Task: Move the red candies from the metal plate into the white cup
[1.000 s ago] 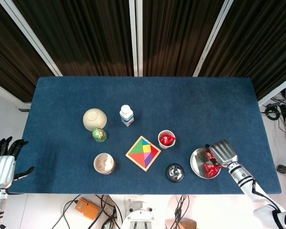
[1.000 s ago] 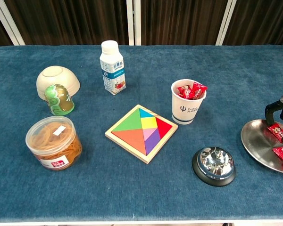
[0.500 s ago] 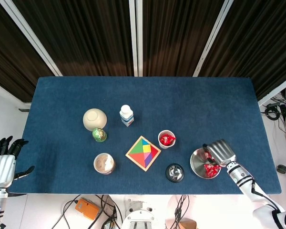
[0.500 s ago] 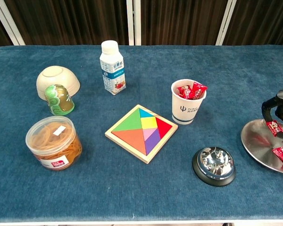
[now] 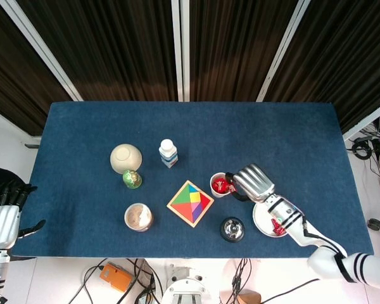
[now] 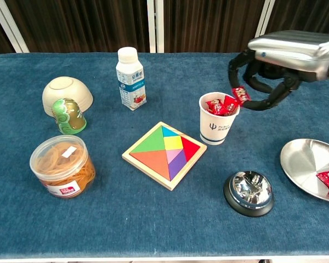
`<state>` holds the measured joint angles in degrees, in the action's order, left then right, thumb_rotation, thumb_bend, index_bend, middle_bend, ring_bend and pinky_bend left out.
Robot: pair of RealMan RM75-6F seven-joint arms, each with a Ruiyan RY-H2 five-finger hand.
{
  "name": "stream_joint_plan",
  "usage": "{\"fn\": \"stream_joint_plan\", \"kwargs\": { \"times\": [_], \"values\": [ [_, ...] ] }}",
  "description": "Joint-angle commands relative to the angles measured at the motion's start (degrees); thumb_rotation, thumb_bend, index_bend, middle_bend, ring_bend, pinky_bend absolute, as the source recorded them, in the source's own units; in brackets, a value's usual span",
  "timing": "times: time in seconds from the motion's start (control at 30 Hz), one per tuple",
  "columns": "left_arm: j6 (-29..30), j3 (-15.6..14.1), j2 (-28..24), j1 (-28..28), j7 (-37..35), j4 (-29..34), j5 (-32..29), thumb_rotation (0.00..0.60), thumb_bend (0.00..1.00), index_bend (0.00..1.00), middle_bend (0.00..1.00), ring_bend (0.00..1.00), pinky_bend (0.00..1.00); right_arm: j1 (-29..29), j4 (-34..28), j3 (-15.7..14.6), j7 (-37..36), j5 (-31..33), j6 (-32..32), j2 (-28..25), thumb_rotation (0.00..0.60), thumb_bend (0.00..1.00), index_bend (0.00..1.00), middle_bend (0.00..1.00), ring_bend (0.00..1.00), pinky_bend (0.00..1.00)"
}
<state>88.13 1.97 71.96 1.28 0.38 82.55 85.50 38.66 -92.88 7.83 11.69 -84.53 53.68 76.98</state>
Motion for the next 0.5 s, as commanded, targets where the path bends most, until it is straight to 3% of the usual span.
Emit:
{"fn": "stream_joint_plan", "kwargs": {
  "times": [0.03,0.3,0.5],
  "values": [
    [-0.06,-0.05,-0.04,-0.06,0.0,-0.1,-0.09,0.6,0.02,0.21,0.17,0.0,0.0,2.48,2.04,1.46,1.29,2.61,-2.82,3.9,0.6,0.56,0.57,0.86,1.0,1.0],
    [-0.28,-0.09,-0.15,-0.21,-0.43,-0.57,-0.44,0.6,0.02,0.21,0.17,0.0,0.0,4.29,5.28,1.75,2.47,5.08,-3.62,7.21,0.6,0.56,0.56,0.86,1.0,1.0],
    [-0.48,-0.03,0.05,-0.12,-0.54,-0.86,-0.54,0.6,0.02,0.21,0.17,0.0,0.0,3.88,4.75,1.05,2.03,4.78,-2.17,6.52,0.6,0.56,0.48,0.86,1.0,1.0]
  ]
}}
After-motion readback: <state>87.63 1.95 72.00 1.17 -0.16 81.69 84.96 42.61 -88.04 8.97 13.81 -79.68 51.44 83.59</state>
